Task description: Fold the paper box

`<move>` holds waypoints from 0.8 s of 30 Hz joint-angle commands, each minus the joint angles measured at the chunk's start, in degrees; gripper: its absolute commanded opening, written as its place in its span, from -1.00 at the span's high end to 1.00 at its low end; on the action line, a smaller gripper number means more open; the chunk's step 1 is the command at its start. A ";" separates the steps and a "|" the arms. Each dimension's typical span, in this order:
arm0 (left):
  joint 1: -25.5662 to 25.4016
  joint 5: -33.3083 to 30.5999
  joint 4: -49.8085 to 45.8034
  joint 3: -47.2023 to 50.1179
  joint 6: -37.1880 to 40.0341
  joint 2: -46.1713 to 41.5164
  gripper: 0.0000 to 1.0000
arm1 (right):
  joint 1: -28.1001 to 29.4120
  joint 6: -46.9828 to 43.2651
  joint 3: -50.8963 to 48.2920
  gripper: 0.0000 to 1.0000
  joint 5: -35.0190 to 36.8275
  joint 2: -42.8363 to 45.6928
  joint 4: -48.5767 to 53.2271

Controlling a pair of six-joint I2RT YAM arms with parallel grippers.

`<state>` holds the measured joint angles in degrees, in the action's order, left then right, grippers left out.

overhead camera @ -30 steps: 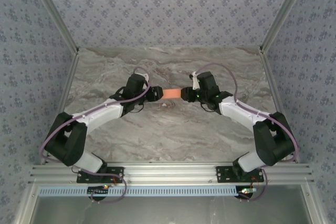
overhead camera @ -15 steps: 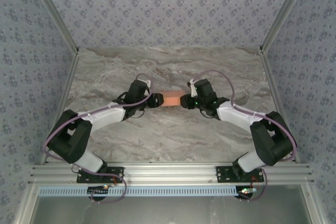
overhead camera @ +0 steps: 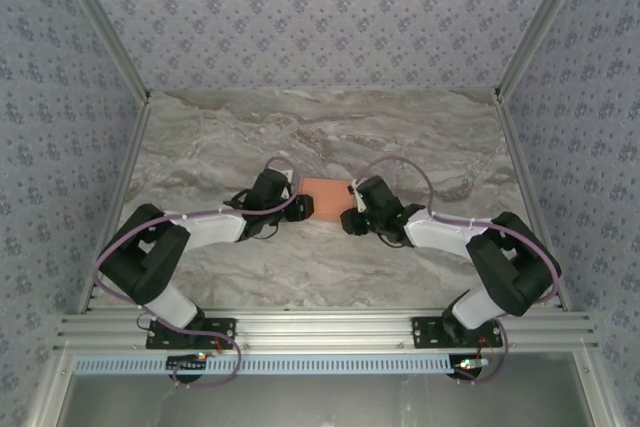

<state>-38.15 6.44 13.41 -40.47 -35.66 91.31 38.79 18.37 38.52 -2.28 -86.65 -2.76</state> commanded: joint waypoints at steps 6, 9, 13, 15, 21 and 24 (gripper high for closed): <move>-1.85 2.36 0.56 -0.13 0.27 0.36 -0.04 | 1.46 -1.09 0.09 0.08 0.53 -0.67 -1.64; -1.89 0.33 -1.80 -0.24 1.79 -2.06 -0.13 | 1.45 -1.96 1.11 -0.01 2.35 1.27 0.98; -1.86 -3.12 -5.30 -0.36 4.34 -6.56 -0.28 | 1.45 -3.37 2.70 -0.18 4.91 5.05 4.88; -1.90 -5.06 -6.94 -0.26 5.53 -9.00 -0.34 | 1.47 -4.02 3.27 -0.31 6.59 7.68 6.74; -1.59 -12.15 -11.55 0.74 9.55 -18.14 -0.43 | 1.55 -5.72 5.06 -0.50 14.06 17.19 13.31; -1.26 -16.55 -12.86 2.12 11.74 -24.02 -0.48 | 1.51 -7.73 5.59 -0.60 18.77 22.65 16.09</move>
<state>-39.86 -4.12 3.77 -39.83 -27.49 71.59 40.05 13.17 42.24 9.87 -67.88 7.92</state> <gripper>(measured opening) 0.735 0.792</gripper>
